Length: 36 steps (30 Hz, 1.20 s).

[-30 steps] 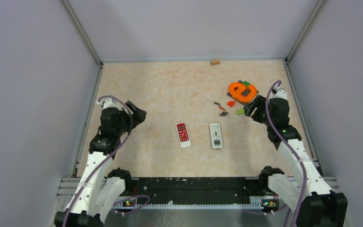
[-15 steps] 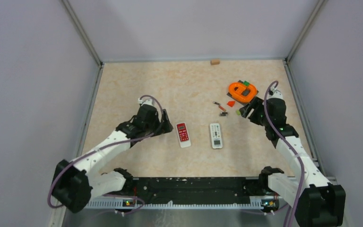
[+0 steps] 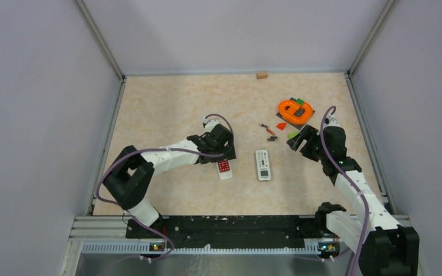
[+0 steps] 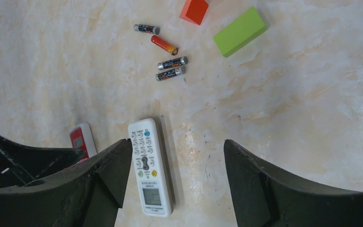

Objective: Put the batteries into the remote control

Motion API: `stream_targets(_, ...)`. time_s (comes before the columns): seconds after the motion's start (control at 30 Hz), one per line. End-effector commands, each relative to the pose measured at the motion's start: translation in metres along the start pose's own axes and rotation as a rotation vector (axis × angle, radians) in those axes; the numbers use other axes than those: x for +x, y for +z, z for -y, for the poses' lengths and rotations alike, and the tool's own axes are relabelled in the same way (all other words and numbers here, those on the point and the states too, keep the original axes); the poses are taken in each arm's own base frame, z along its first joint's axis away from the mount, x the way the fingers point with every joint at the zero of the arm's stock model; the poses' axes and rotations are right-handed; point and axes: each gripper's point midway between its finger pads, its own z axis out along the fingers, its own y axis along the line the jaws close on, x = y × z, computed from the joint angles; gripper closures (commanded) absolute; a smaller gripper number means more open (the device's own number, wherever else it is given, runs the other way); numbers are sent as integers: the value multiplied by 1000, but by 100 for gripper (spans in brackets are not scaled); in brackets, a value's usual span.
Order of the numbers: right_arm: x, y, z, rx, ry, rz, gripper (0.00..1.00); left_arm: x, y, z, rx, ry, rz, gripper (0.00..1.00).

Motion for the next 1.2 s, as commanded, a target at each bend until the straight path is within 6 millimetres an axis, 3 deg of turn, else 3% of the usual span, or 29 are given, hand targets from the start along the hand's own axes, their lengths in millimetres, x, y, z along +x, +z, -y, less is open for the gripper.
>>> stream_targets(0.0, -5, -1, -6, -25, 5, 20, 27, 2, 13, 13, -28, -27, 5, 6)
stream_targets(0.1, -2, 2, -11, -51, 5, -6, 30, 9, 18, 14, -53, -26, -6, 17)
stream_targets(0.4, 7, 6, -21, -110, 13, -63, 36, 16, 26, 0, -141, -34, -17, 30)
stream_targets(0.6, 9, 3, -30, -137, -6, -62, 36, 16, 32, -24, -305, 32, -17, 26)
stream_targets(0.73, 13, 4, -32, -138, -9, -67, 36, 23, 33, -30, -337, 49, -36, 32)
stream_targets(0.93, 17, 3, -36, -148, -13, -81, 36, 21, 27, -16, -234, 37, -22, 58)
stream_targets(1.1, 32, 2, -57, -215, -34, -137, 37, -9, 2, 25, 17, 64, 9, 82)
stream_targets(1.17, 41, 0, -74, -277, -36, -155, 37, -26, -12, 40, 140, 71, 27, 85)
